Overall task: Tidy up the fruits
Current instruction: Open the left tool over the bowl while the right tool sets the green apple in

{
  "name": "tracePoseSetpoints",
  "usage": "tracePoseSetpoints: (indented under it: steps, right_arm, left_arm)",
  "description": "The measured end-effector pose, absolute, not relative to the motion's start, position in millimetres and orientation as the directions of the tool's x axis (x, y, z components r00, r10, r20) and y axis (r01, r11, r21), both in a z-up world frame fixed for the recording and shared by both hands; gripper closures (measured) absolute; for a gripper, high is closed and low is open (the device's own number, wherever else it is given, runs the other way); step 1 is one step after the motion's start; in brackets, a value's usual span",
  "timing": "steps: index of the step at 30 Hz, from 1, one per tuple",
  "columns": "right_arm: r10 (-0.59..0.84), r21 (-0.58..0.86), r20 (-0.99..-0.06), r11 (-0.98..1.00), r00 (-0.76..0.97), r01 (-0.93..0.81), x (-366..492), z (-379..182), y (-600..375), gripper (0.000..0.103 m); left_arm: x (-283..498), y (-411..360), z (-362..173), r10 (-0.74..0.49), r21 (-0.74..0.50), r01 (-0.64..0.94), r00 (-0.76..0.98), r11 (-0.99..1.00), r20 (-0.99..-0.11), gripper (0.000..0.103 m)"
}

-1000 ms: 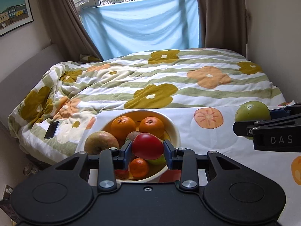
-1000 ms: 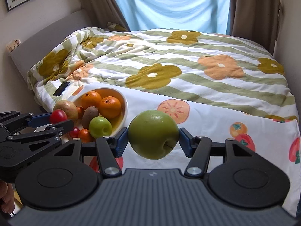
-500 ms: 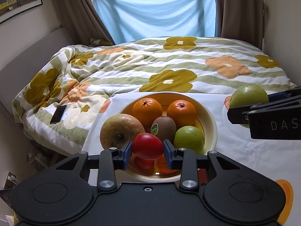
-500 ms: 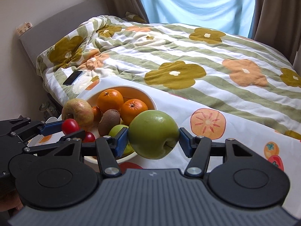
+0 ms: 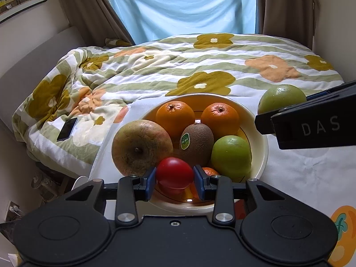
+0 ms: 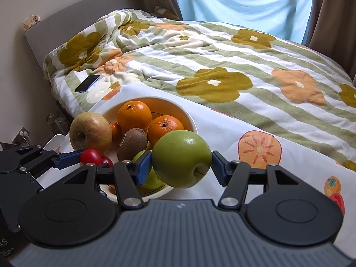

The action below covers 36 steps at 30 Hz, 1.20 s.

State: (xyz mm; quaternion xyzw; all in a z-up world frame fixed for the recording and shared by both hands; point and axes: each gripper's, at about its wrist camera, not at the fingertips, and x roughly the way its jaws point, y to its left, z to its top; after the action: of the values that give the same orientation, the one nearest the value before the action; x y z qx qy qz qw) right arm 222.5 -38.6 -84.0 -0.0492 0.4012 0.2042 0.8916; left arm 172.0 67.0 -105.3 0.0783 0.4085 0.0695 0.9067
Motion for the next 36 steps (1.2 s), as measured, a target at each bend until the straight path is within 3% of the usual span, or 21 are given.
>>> tracePoseSetpoints:
  steps: [1, 3, 5, 15, 33, 36]
  right_arm:
    - [0.325, 0.076, -0.735, 0.911, 0.595, -0.405, 223, -84, -38, 0.03]
    - [0.326, 0.074, -0.735, 0.911, 0.595, -0.407, 223, -84, -37, 0.03]
    - [0.325, 0.075, -0.736, 0.911, 0.594, -0.405, 223, -84, -36, 0.03]
    - [0.321, 0.066, -0.734, 0.911, 0.599, -0.407, 228, -88, -30, 0.03]
    - [0.346, 0.075, -0.722, 0.9, 0.599, -0.43, 253, -109, -18, 0.03]
    - [0.35, 0.075, -0.715, 0.899, 0.606, -0.431, 255, -116, -16, 0.024]
  left_arm:
    - [172, 67, -106, 0.181, 0.192, -0.056, 0.658, 0.98, -0.731, 0.055]
    - [171, 66, -106, 0.167, 0.181, -0.048, 0.663, 0.982, -0.73, 0.031]
    - [169, 64, -107, 0.179, 0.204, -0.041, 0.668, 0.978, -0.722, 0.025]
    - [160, 68, -100, 0.175, 0.198, -0.044, 0.679, 0.979, -0.713, 0.019]
    - [144, 74, -103, 0.198, 0.197, -0.079, 0.675, 0.977, -0.711, 0.018]
    - [142, 73, -104, 0.198, 0.198, -0.079, 0.677, 0.977, -0.709, 0.018]
